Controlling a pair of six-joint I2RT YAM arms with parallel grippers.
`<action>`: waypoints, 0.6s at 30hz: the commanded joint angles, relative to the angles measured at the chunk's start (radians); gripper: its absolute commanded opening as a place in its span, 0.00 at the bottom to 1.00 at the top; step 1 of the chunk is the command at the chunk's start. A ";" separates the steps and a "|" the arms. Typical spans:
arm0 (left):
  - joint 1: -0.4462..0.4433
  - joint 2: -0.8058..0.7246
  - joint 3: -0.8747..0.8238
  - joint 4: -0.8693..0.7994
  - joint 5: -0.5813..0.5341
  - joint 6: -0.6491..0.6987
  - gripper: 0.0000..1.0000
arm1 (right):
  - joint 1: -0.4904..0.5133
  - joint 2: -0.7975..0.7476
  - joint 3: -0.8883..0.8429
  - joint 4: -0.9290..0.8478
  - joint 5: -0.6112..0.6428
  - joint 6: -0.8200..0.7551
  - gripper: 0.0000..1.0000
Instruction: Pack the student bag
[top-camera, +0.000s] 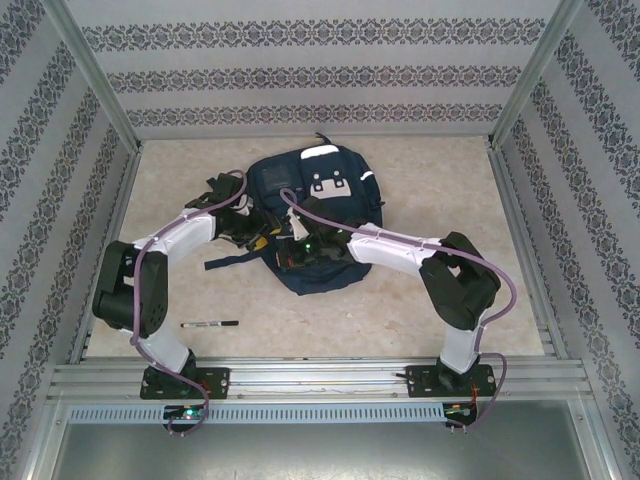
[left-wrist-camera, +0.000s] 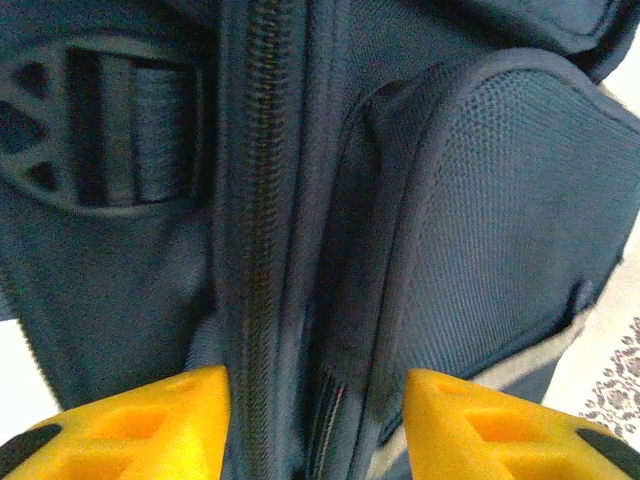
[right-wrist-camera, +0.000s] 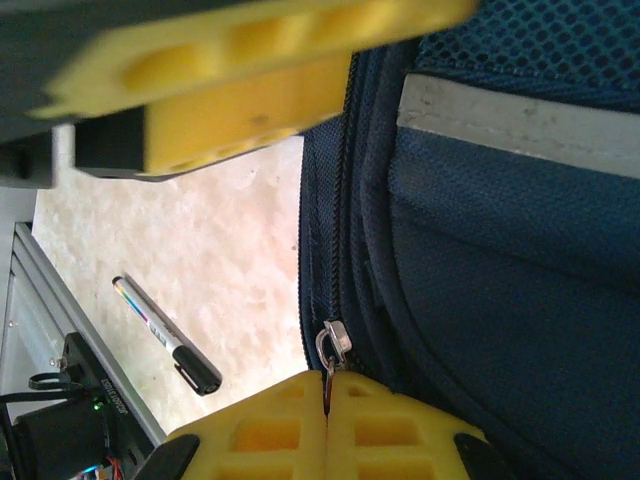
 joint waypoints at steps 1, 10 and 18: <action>-0.034 0.041 0.025 0.015 -0.083 -0.029 0.43 | 0.023 0.011 0.021 0.067 -0.031 -0.022 0.00; -0.041 0.049 0.154 -0.140 -0.235 0.223 0.00 | 0.025 -0.052 -0.035 -0.248 0.219 -0.024 0.00; 0.008 0.100 0.273 -0.262 -0.195 0.419 0.00 | -0.050 -0.183 -0.155 -0.450 0.330 -0.102 0.00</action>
